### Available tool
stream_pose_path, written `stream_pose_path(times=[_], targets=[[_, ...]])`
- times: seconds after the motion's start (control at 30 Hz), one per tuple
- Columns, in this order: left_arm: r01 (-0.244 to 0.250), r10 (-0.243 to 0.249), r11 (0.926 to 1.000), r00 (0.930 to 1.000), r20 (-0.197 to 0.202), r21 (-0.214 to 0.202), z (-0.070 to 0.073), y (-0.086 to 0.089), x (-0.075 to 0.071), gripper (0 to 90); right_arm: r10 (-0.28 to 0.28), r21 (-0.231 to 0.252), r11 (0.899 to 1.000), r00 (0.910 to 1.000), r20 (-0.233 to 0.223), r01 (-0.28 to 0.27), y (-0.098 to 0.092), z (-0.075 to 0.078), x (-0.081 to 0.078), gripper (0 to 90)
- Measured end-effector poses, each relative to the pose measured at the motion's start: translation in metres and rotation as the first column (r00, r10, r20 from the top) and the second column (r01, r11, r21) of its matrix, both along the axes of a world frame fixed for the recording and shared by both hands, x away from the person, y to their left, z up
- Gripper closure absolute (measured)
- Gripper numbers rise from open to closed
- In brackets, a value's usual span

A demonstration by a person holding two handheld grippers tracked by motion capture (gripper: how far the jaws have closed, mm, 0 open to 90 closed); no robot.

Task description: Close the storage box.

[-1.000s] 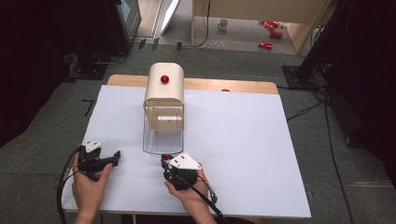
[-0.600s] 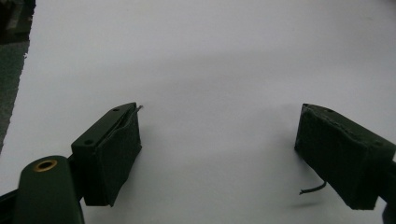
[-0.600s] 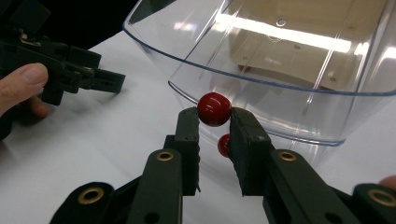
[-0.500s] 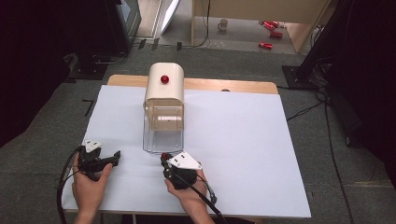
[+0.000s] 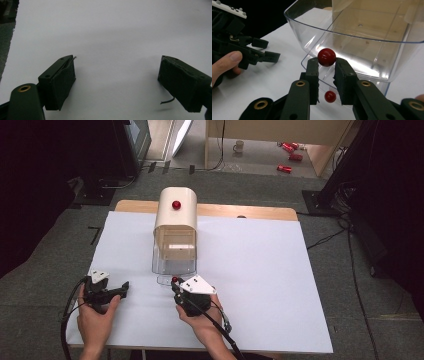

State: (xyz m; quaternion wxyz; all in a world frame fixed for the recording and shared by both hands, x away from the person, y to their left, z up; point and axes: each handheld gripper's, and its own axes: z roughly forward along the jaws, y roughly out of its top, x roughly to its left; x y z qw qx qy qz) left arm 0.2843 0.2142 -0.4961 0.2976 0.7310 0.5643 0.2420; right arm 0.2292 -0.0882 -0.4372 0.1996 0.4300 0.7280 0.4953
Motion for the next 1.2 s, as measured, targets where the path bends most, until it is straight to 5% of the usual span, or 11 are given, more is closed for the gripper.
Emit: stream_pose_path(times=[0.63,1.2], targets=[[0.0,0.0,1.0,1.0,-0.001,-0.001,0.0,0.0,0.0,14.3,-0.02,0.003,1.0,0.9994,0.027,0.02,0.001,0.021,0.029,76.6],[0.0,0.0,1.0,1.0,-0.002,-0.002,0.0,0.0,0.0,14.3,-0.04,0.005,0.999,0.9991,0.013,0.04,0.001,0.022,0.057,76.5]])
